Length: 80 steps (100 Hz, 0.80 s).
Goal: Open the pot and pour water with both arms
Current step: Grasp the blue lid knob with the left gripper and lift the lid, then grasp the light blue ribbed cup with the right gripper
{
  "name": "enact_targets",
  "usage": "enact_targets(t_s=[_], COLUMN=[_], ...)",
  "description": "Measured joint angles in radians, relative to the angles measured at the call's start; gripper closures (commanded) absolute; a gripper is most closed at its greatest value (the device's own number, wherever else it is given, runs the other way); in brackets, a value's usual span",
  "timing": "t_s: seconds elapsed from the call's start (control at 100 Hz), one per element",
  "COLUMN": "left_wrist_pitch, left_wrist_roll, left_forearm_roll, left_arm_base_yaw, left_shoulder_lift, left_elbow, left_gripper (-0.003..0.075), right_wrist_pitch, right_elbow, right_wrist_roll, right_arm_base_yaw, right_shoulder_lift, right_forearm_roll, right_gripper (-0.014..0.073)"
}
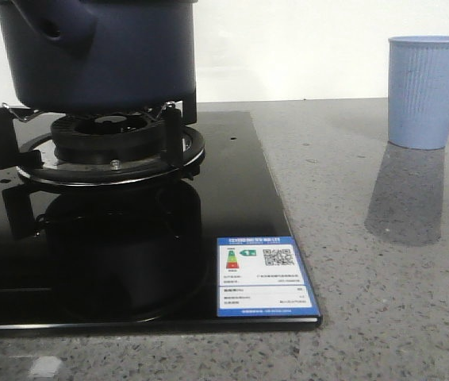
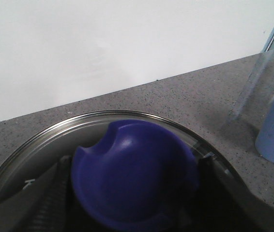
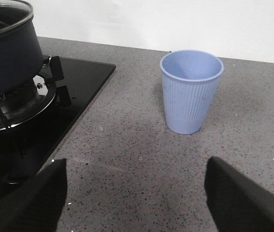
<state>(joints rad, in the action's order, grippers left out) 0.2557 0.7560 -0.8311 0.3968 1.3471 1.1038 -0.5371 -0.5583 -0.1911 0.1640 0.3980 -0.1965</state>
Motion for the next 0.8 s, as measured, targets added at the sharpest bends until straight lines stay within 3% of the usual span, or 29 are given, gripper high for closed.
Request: enact_targets(t_s=[0.11, 0.51, 0.8], left_wrist_pitch=[0.0, 0.015, 0.015], left_wrist_roll=[0.0, 0.001, 0.004], left_forearm_roll=[0.0, 0.008, 0.008], left_arm_base_yaw=[0.0, -0.009, -0.136], left_shoulder_lift=[0.0, -0.063, -0.185], left_elbow=[0.0, 0.013, 0.023], left_gripper=[0.0372, 0.0372, 0.0372], right_wrist_pitch=[0.0, 0.006, 0.174], right_elbow=[0.0, 0.0, 0.0], right_wrist_roll=[0.0, 0.0, 0.0], right_arm_base_yaw=[0.0, 0.0, 0.0], right_shoulder_lift=[0.0, 0.023, 0.215], right_forearm_roll=[0.0, 0.0, 0.022], right_gripper=[0.0084, 0.0084, 0.0084])
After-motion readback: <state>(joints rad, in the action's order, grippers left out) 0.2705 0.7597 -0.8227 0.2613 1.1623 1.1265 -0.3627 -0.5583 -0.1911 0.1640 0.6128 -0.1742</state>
